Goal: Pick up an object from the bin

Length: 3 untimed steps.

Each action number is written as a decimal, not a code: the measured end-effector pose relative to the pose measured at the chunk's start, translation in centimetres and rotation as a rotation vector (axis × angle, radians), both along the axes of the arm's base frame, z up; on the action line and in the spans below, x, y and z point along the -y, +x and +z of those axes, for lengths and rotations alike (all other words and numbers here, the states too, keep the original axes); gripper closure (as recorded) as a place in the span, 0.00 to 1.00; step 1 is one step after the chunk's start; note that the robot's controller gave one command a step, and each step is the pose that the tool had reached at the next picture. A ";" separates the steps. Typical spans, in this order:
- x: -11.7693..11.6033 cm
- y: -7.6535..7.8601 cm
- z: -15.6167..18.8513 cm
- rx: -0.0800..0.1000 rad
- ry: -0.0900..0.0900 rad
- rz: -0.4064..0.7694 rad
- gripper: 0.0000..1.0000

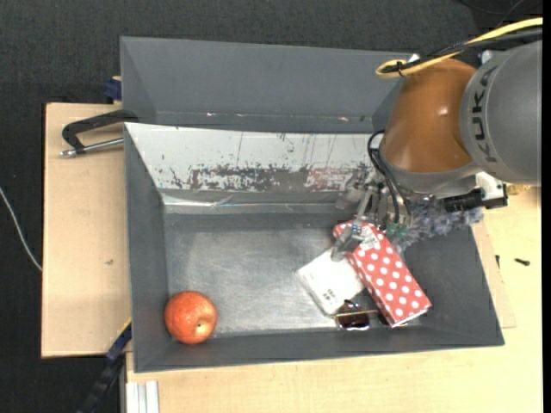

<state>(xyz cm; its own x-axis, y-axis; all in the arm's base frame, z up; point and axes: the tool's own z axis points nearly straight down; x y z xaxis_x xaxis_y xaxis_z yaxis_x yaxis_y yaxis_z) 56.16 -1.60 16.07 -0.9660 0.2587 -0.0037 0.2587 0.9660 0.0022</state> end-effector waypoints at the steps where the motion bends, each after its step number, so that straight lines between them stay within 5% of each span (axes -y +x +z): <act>1: 3.3 3.9 -2.8 0.005 -0.002 0.039 0.00; 2: 4.0 4.5 -8.6 0.007 0.001 0.147 0.00; 3: 2.9 3.6 -8.4 -0.008 -0.006 -0.253 1.00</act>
Offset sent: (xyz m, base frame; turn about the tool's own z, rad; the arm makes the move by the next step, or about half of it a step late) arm 0.0405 -0.0425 -0.0907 -0.1543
